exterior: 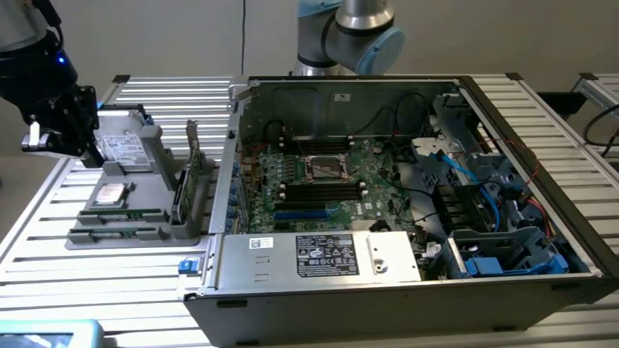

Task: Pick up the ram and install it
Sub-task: 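Pick up the ram and move it above insertion slot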

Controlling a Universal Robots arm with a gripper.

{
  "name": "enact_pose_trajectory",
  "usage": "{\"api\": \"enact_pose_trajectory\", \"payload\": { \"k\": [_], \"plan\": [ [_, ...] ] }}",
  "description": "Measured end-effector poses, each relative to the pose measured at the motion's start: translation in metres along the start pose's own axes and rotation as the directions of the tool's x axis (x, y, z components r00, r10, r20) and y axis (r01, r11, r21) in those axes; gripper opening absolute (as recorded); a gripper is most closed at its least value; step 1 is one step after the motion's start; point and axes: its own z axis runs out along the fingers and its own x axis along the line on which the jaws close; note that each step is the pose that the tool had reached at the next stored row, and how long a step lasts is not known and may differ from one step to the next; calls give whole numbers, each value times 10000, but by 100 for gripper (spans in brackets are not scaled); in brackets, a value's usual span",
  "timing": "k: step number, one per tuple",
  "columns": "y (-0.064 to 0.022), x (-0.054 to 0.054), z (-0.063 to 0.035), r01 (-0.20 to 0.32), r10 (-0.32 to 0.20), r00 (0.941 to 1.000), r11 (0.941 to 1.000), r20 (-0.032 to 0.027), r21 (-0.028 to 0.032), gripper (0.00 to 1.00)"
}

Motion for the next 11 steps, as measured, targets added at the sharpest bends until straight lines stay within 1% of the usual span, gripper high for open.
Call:
{"api": "enact_pose_trajectory", "payload": {
  "k": [5, 8, 9, 10, 11],
  "plan": [
    [0, 0, 0, 24, -24, 10000, 10000, 0, -1, 12],
    [1, 2, 7, 34, -34, 10000, 10000, 8, 2, 30],
    [1, 10, 18, 35, -35, 10000, 10000, 10, -2, 30],
    [1, 21, 37, 35, -35, 10000, 10000, 12, 0, 36],
    [0, 31, 54, 36, -36, 10000, 10000, 11, -1, 36]
  ]
}}
